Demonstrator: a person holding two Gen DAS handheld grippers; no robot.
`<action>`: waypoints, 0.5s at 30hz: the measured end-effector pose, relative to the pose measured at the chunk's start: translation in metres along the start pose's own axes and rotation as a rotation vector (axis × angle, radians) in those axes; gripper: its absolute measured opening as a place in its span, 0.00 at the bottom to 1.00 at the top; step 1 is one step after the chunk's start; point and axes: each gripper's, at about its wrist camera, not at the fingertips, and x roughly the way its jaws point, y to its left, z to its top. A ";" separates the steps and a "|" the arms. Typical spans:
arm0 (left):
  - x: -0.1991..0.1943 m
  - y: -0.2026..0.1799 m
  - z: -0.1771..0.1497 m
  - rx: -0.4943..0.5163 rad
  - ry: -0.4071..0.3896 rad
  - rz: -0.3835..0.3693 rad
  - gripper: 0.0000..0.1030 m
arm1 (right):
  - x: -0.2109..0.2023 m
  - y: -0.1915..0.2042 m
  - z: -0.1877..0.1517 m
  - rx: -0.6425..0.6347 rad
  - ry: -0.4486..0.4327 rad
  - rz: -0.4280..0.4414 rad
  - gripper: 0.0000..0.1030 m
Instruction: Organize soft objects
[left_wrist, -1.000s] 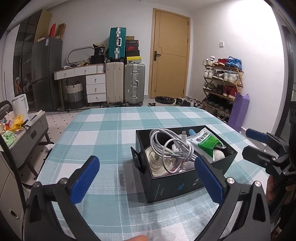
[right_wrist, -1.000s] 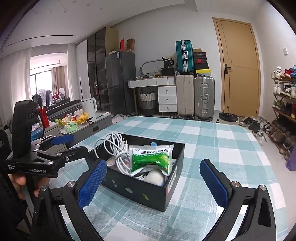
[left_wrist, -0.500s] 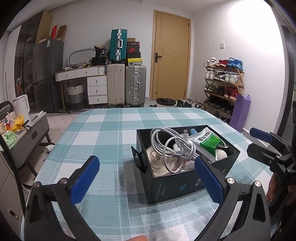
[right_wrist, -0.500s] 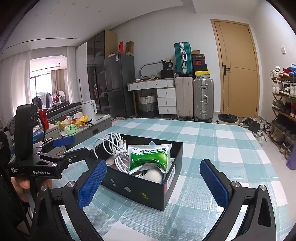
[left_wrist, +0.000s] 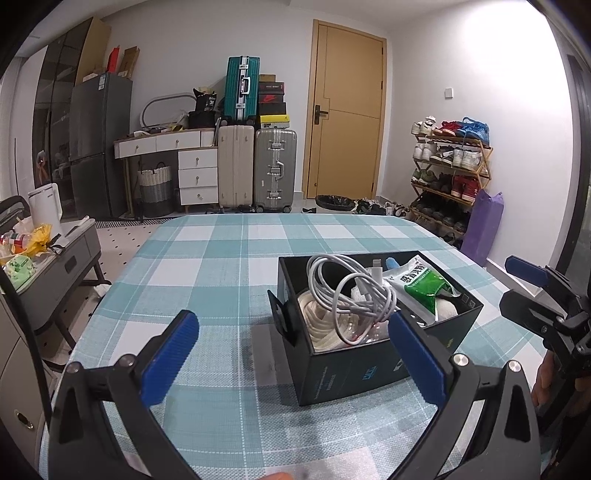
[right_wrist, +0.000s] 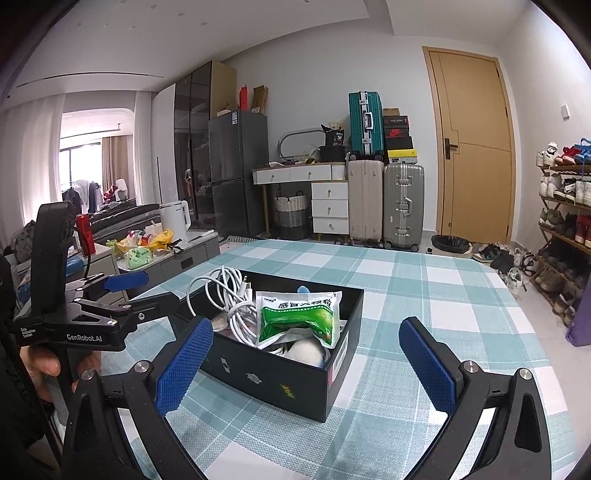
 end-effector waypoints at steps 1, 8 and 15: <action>0.000 0.000 0.000 -0.001 0.002 0.000 1.00 | 0.000 0.001 0.000 -0.001 0.001 0.003 1.00; 0.001 0.001 0.000 0.000 0.003 0.000 1.00 | 0.003 0.001 0.000 -0.001 0.006 0.008 1.00; 0.001 0.001 0.000 0.001 0.002 0.000 1.00 | 0.005 0.001 0.000 -0.001 0.007 0.009 1.00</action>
